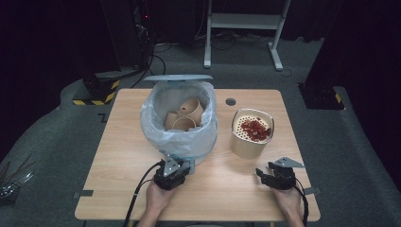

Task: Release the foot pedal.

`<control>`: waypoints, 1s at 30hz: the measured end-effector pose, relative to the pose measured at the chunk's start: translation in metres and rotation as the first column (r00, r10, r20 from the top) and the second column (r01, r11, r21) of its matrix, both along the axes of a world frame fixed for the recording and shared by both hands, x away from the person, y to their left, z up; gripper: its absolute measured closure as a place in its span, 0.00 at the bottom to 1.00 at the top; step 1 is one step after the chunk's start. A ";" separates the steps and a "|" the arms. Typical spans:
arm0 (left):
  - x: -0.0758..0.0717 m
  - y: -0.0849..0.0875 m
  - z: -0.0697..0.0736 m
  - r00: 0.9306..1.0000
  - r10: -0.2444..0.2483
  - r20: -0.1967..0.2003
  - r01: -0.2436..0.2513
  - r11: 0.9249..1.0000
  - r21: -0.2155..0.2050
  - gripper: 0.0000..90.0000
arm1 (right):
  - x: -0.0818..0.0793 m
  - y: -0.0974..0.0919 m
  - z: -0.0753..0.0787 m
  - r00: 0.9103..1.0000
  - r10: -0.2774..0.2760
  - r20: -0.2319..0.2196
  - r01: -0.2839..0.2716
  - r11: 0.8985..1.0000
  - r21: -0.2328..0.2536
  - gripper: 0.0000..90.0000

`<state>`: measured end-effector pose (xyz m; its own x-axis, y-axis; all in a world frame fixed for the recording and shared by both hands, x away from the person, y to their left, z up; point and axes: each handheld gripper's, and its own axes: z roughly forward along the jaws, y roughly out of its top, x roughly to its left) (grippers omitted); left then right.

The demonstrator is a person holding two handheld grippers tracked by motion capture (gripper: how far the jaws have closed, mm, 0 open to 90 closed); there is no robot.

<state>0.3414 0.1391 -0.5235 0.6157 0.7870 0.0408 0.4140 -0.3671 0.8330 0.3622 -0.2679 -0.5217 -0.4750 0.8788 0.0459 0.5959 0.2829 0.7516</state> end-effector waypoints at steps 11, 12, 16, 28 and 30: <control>-0.002 -0.001 0.000 1.000 0.000 -0.005 0.000 1.000 -0.027 0.58 | 0.001 0.006 -0.001 1.000 -0.012 -0.005 0.011 0.997 -0.070 0.37; -0.002 -0.001 0.000 1.000 0.001 -0.007 -0.001 1.000 -0.030 0.58 | 0.001 0.006 -0.001 1.000 -0.012 -0.005 0.012 0.997 -0.070 0.37; -0.003 -0.002 0.001 1.000 0.004 -0.011 -0.005 0.999 -0.040 0.55 | 0.001 0.006 -0.001 1.000 -0.017 -0.005 0.016 0.997 -0.071 0.36; -0.004 -0.001 0.008 1.000 0.004 -0.013 -0.005 0.996 -0.086 0.52 | 0.001 0.007 -0.001 1.000 -0.023 -0.005 0.023 0.997 -0.070 0.36; -0.005 0.001 0.009 1.000 0.014 -0.013 -0.015 0.997 -0.081 0.50 | 0.001 0.007 -0.001 1.000 -0.023 -0.006 0.023 0.997 -0.070 0.36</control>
<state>0.3363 0.1401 -0.5140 0.6041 0.7963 -0.0307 0.4293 -0.2927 0.8544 0.3627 -0.2611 -0.5229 -0.4544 0.8907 -0.0127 0.6077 0.3204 0.7267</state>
